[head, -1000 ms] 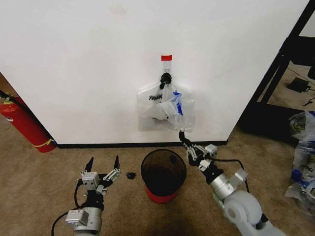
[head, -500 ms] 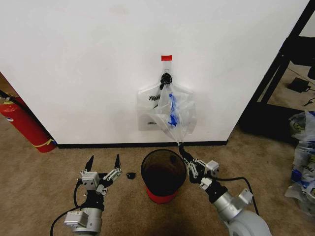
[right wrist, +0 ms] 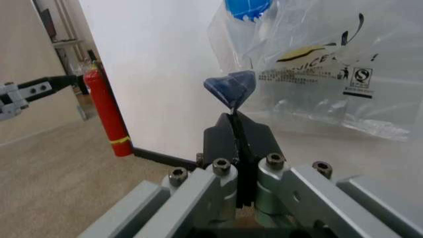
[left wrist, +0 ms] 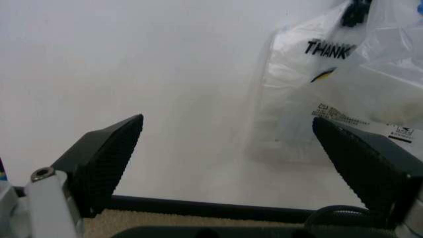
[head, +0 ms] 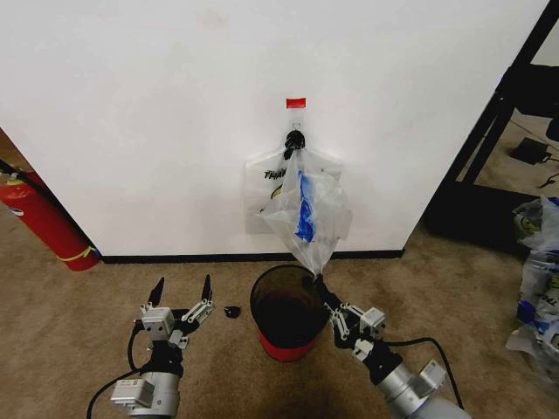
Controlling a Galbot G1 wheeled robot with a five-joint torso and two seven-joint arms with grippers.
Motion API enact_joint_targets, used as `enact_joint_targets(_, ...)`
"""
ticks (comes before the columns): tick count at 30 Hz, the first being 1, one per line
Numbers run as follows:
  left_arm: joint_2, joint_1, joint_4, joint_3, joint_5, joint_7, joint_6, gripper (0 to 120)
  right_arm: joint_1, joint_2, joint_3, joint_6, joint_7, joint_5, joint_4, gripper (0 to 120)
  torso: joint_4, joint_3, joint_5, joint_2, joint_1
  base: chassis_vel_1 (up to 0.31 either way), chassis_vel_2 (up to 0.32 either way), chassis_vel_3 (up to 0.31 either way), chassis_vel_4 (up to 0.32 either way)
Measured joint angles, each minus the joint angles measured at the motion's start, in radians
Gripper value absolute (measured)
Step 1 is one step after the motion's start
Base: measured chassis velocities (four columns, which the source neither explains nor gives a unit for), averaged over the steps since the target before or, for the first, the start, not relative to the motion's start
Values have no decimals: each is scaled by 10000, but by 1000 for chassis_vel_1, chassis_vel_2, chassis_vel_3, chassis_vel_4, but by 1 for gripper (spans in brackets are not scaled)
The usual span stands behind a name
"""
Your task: Pick up the garbage bag from the wall and place it over the trash bin.
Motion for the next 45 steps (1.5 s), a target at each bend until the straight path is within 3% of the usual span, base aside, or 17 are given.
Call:
enact_joint_targets(12, -36, -9, 68, 28, 10, -3, -30, 100, 112, 89, -186, 151, 31, -110, -298, 0, -1, 0, 0, 0, 0, 0, 0, 0, 0)
enact_joint_targets(22, 656, -651, -418, 648, -549, -88, 795, 100, 1551, -83, -272, -530, 1137, 1747, -196, 0, 2, 1, -1, -1, 0, 0, 0, 0, 0)
enact_joint_targets(27, 2027, -2046, -916, 1194, -2365, -419, 2059, 100, 2096, -269, -234, -667, 1418, 2111, -455, 0, 0, 2, -1, -1, 2, 0, 0, 0, 0)
enact_joint_targets(30, 2463, -2504, -1031, 1316, -3108, -565, 2410, 100, 2175, -287, -241, -672, 1430, 2113, -528, 0, -1, 2, -2, -1, 2, 0, 0, 0, 0)
enact_joint_targets(33, 3584, -4205, -1248, 1998, -5947, -1199, 3594, 100, 2388, -307, -300, -662, 1406, 1898, -795, 0, 3, 2, -1, -1, 3, 0, 0, 0, 0)
enact_joint_targets(34, 3714, -4676, -1265, 2159, -6589, -1378, 3825, 100, 2431, -309, -320, -646, 1388, 1834, -852, 0, 1, 2, -2, -1, 2, 0, 0, 0, 0)
enact_joint_targets(35, 3857, -5696, -1270, 2510, -7908, -1720, 4240, 100, 2488, -314, -338, -615, 1367, 1732, -956, 0, 3, 2, -1, -1, 3, 0, 0, 0, 0)
enact_joint_targets(36, 3857, -5696, -1270, 2510, -7908, -1720, 4240, 100, 2488, -314, -338, -615, 1367, 1732, -956, 0, 3, 2, -1, -1, 3, 0, 0, 0, 0)
enact_joint_targets(40, 3909, -8679, -782, 3737, -10608, -2412, 4918, 100, 2535, -290, -322, -583, 1358, 1672, -1098, 0, -7, 2, 4, -1, 3, 0, 0, 0, 0)
enact_joint_targets(43, 3762, -10053, 187, 4635, -10905, -2497, 5135, 100, 2512, -289, -270, -581, 1342, 1674, -1103, 0, -3, 2, -1, -1, 3, 0, 0, 0, 0)
enact_joint_targets(45, 3692, -10338, 450, 4841, -10928, -2499, 5174, 100, 2509, -300, -244, -580, 1334, 1674, -1103, 0, -2, 3, 1, -1, 3, 0, 0, 0, 0)
